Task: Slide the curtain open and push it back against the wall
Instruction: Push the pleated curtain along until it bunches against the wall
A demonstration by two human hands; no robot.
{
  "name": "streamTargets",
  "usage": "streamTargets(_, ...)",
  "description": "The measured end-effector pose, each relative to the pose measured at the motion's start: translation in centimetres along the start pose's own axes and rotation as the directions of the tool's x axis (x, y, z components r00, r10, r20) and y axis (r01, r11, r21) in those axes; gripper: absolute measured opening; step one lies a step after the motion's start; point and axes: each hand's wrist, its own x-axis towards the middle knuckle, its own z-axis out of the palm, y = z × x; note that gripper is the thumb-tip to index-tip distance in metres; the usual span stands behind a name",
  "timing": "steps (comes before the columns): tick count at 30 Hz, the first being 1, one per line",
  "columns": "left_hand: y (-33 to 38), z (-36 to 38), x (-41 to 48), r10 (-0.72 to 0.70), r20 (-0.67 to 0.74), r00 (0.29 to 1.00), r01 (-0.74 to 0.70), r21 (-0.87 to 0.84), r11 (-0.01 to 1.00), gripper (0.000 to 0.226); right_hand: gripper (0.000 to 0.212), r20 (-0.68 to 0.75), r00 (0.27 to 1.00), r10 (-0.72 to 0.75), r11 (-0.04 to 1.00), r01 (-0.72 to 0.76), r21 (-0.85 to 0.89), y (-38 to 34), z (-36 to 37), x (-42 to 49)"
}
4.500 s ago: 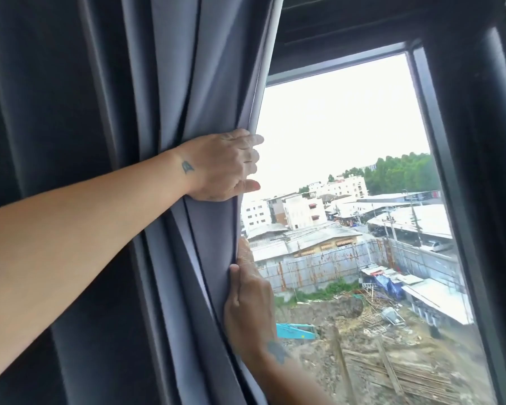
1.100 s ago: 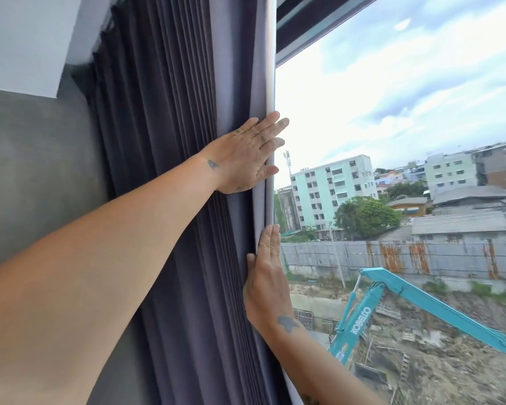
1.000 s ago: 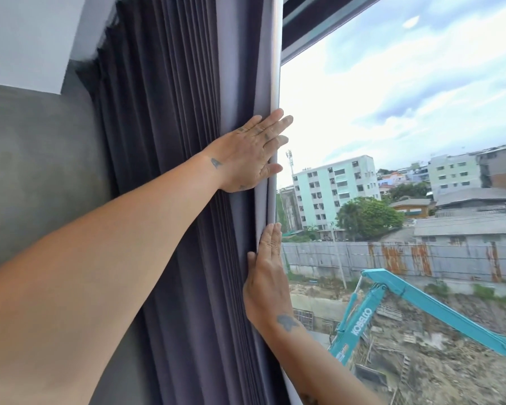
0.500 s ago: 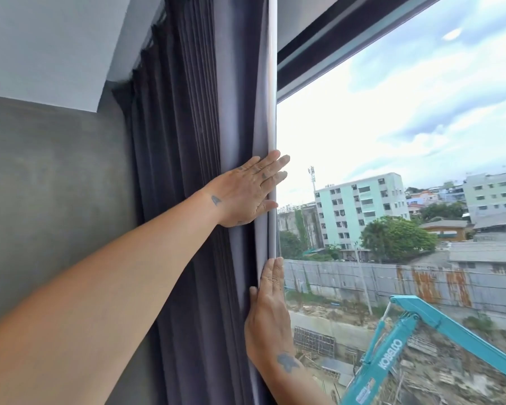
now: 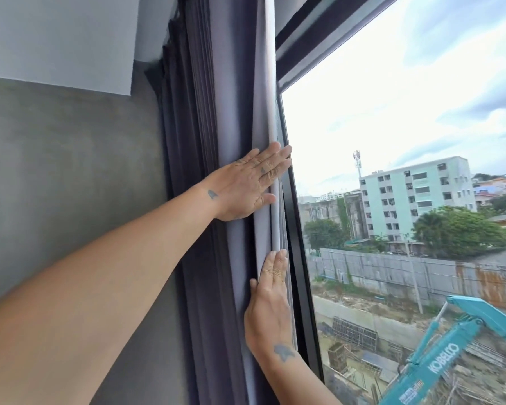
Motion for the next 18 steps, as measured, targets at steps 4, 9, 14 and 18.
streamTargets(4, -0.6, 1.7, 0.2, -0.015, -0.017, 1.0, 0.015, -0.024, 1.0, 0.06, 0.058, -0.01, 1.0, -0.006, 1.0, 0.006, 0.007, 0.7, 1.5, 1.0)
streamTargets(9, -1.7, 4.3, 0.4, -0.017, -0.074, 0.997, 0.015, -0.026, 1.0, 0.061, 0.059, -0.049, 0.998, -0.024, 0.999, 0.025, 0.027, 1.7, 4.1, 2.2)
streamTargets(14, -3.4, 7.5, -0.2, -0.024, -0.108, 0.994, 0.018, -0.055, 0.998, 0.06, 0.059, -0.061, 0.998, -0.003, 1.0, 0.003, 0.005, 2.3, 7.6, 3.5)
streamTargets(18, -5.8, 10.7, -1.3, -0.022, -0.075, 0.997, 0.018, -0.052, 0.998, 0.06, 0.058, -0.034, 0.999, 0.001, 1.0, 0.0, 0.009, 2.7, 11.2, 4.7)
